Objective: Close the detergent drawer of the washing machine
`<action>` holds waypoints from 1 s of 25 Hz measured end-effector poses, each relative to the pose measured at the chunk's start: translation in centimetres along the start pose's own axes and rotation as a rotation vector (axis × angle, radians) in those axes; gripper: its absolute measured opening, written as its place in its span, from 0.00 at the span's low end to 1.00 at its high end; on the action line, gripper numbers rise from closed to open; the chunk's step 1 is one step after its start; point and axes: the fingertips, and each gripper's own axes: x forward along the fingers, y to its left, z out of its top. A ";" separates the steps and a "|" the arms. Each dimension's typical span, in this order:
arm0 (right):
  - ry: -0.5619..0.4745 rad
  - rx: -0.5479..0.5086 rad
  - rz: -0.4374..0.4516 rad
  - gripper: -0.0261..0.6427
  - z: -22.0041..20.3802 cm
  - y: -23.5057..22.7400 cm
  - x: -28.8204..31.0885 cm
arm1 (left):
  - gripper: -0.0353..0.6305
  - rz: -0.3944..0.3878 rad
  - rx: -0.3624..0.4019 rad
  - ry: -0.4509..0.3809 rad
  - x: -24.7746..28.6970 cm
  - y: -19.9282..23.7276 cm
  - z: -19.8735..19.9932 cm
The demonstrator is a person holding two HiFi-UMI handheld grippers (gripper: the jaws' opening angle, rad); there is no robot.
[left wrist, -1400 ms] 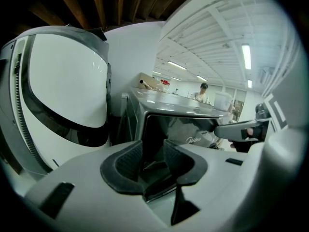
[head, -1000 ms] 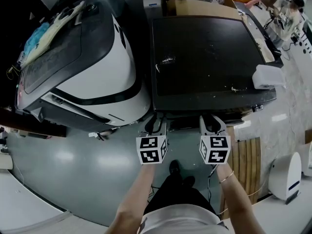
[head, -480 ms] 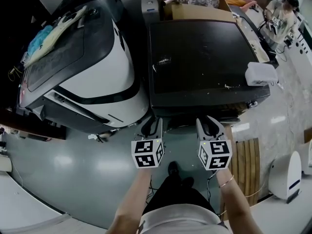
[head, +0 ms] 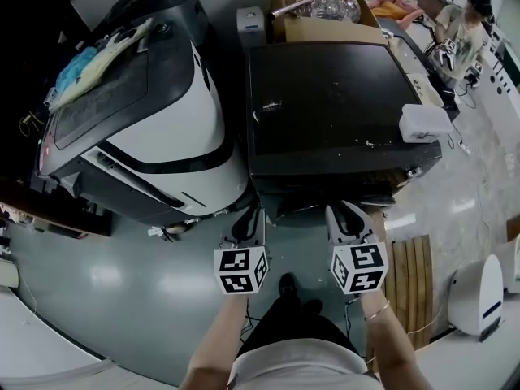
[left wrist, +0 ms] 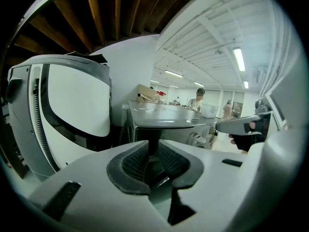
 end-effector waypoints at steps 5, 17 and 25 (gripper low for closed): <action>-0.028 0.011 0.012 0.17 0.1 0.3 -1.8 | 0.13 -0.003 0.024 -0.014 -1.9 -0.8 0.0; -0.084 0.052 0.027 0.04 0.4 1.0 -5.9 | 0.09 -0.006 0.054 -0.050 -5.9 -2.6 0.1; -0.101 0.035 0.055 0.04 0.5 2.2 -7.8 | 0.05 -0.016 0.071 -0.072 -8.2 -3.5 0.1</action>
